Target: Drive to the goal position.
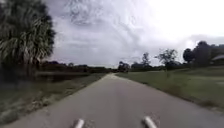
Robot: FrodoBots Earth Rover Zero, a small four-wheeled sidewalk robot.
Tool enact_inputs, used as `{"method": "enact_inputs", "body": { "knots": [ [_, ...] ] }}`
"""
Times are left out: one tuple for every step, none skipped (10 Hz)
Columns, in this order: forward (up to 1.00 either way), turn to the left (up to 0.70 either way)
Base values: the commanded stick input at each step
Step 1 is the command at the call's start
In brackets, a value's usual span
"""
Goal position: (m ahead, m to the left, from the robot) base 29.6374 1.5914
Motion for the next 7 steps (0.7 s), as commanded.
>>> {"method": "enact_inputs", "body": {
  "knots": [
    [0.69,0.03],
    [0.69,0.03],
    [0.69,0.07],
    [0.69,0.30],
    [0.69,0.34],
    [0.69,0.31],
    [0.69,0.11]
  ]
}}
